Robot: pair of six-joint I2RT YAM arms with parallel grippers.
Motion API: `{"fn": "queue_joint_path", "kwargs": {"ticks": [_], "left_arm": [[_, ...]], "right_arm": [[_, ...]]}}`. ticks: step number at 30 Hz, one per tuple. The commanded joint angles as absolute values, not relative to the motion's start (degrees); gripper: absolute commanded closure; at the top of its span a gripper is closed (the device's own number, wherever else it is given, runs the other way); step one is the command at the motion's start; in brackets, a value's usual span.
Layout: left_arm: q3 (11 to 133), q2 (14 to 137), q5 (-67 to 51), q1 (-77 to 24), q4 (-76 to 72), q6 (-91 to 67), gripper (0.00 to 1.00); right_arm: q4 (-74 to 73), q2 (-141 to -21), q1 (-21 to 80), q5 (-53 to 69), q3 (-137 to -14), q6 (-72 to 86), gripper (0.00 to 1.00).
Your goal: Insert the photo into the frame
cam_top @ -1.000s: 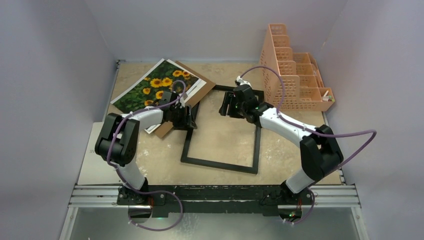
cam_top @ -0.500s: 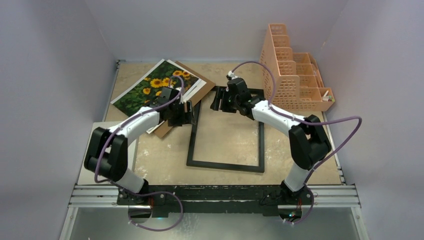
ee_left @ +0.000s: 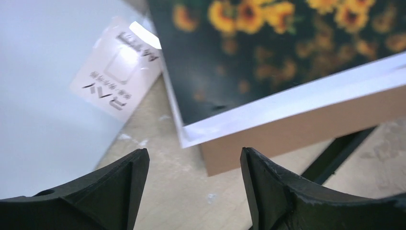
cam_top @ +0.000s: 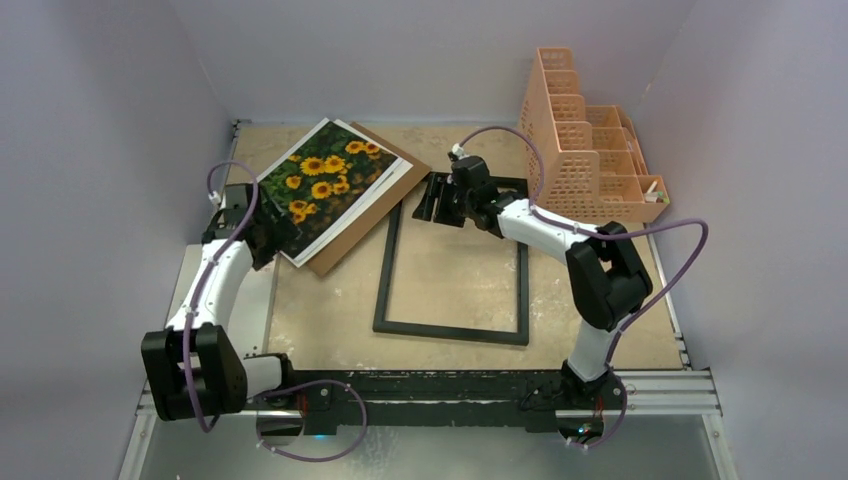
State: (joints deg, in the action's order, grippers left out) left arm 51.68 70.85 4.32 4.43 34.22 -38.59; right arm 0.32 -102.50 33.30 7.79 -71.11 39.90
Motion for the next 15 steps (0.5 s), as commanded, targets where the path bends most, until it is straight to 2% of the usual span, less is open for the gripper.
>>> {"fn": "queue_joint_path", "kwargs": {"ticks": [1,5,10,15], "left_arm": [[48.36,71.33,4.18,10.16,35.79,-41.43,0.29],[42.53,69.89,-1.39,15.03,28.78,-43.31,0.33],[36.00,69.26,-7.60,16.53,18.37,-45.99,0.49],[31.63,67.54,-5.89,17.48,12.38,-47.73,0.59]], "right_arm": [[1.48,-103.80,32.88,10.38,-73.56,40.56,0.39],[1.28,-104.21,32.87,10.14,-73.65,40.52,0.39],[0.48,-104.41,32.92,9.62,-74.24,40.08,0.40],[0.18,-104.41,32.87,9.15,-75.03,39.49,0.41]]}}
